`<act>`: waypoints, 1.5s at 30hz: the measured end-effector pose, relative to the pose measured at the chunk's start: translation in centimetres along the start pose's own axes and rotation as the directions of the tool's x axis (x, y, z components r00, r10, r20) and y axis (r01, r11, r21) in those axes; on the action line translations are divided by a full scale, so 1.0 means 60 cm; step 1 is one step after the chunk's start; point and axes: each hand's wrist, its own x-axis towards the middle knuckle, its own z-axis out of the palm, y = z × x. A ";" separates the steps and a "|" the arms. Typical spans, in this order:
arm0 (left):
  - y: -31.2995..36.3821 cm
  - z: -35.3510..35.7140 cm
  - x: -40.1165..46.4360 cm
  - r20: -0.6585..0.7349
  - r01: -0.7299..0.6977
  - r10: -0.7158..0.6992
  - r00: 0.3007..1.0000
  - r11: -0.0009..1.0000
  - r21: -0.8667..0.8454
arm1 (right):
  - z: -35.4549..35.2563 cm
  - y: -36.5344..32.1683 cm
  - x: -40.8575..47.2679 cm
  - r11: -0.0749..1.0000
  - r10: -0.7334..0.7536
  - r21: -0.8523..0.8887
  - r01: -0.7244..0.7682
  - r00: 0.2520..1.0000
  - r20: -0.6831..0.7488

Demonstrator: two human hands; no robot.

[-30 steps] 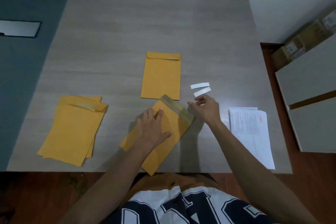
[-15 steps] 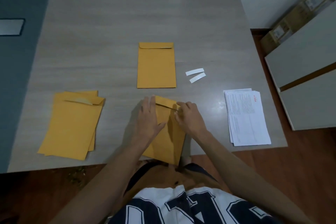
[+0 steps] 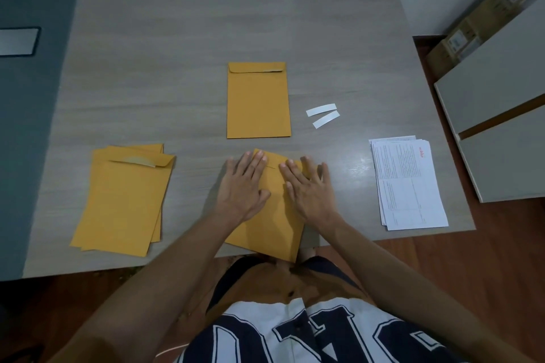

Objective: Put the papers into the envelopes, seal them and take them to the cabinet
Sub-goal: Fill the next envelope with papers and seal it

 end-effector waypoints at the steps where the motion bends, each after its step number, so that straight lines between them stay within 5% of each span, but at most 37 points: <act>1: -0.001 0.001 0.000 -0.005 0.001 -0.001 1.000 1.000 0.000 | 0.005 0.014 -0.009 1.000 0.004 -0.013 -0.004 1.000 -0.002; 6: -0.004 -0.001 -0.004 0.016 -0.011 0.011 1.000 1.000 -0.003 | 0.020 0.065 -0.045 0.997 0.077 -0.017 -0.077 0.997 0.020; 12: 0.049 -0.040 0.019 0.076 0.144 -0.133 0.988 0.975 -0.171 | 0.009 0.060 -0.042 0.998 0.066 -0.021 -0.066 0.998 0.020; 16: 0.077 -0.020 0.012 -0.031 -0.121 0.118 0.993 0.984 -0.131 | 0.002 0.062 -0.042 0.998 0.044 -0.039 -0.044 0.999 0.002; 18: 0.072 -0.007 0.009 -0.025 -0.145 0.143 0.989 0.982 -0.122 | 0.002 0.062 -0.044 0.998 0.049 -0.034 -0.050 0.999 -0.011; 26: 0.001 0.014 0.000 -0.044 0.049 -0.053 0.998 0.993 -0.103 | 0.010 0.064 -0.045 0.997 0.053 -0.050 -0.054 0.998 -0.015; 34: 0.002 0.003 0.018 -0.046 0.096 -0.107 0.993 0.974 -0.207 | -0.026 0.048 -0.024 0.985 0.138 0.149 -0.090 0.927 -0.348; 38: -0.003 -0.025 0.043 -0.200 0.118 -0.206 0.958 0.917 -0.380 | -0.053 0.049 0.016 0.919 0.243 0.353 -0.176 0.958 -0.155; 45: -0.008 -0.042 0.069 -0.133 0.154 -0.248 0.960 0.859 -0.488 | -0.063 0.056 0.064 0.797 0.285 0.541 -0.270 0.957 0.057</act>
